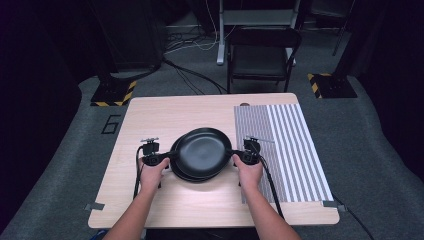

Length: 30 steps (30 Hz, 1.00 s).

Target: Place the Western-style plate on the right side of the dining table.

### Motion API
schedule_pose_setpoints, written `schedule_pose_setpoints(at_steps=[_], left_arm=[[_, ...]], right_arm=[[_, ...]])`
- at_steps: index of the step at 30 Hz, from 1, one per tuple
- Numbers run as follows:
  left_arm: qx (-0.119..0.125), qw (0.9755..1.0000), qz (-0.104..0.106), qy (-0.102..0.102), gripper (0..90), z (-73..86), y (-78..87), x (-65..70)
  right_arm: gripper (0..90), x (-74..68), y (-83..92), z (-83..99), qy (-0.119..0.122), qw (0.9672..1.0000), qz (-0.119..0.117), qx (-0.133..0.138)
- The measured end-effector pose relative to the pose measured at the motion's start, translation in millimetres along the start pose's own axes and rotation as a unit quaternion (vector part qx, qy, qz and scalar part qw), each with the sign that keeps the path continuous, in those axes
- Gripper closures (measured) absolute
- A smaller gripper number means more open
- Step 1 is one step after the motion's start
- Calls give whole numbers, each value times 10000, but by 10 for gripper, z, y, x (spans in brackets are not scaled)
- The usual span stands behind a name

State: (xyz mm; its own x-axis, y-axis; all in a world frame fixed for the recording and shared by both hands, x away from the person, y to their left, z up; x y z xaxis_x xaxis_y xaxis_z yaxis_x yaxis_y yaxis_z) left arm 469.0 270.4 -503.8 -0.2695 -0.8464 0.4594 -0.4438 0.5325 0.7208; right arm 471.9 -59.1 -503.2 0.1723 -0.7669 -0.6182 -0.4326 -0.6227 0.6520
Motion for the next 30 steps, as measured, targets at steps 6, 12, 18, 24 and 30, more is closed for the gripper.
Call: schedule_pose_setpoints(at_steps=[6,12,18,24,30], left_arm=[[-121,9996,218,117,720,-10,-69,7],[-40,9992,157,353,722,28,-69,42],[33,9990,141,426,725,55,-79,62],[107,9972,395,630,735,79,-93,26],[180,9966,381,702,735,88,-108,40]], right_arm=[[798,16,22,-5,-9,9999,21,148],[799,9,14,11,-20,9997,60,219],[801,8,20,24,-38,9997,46,257],[808,17,22,29,-150,9994,-4,306],[810,34,17,9,-209,9993,-61,299]])
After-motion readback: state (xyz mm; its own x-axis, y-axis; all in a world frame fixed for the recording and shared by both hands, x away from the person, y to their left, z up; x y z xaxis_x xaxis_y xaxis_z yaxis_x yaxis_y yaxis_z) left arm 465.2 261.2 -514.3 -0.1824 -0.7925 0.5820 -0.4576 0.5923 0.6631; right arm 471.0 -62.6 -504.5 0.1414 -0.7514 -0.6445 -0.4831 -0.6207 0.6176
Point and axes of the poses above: each handheld gripper's, and its own axes: y roughly backward along the jaws, z roughly out of its underside, x roughly to its right, the point moved 1 cm from there along -y, roughly forward along the jaws, and after that the axes turned 11 degrees about -x, right-handed, at the moved point
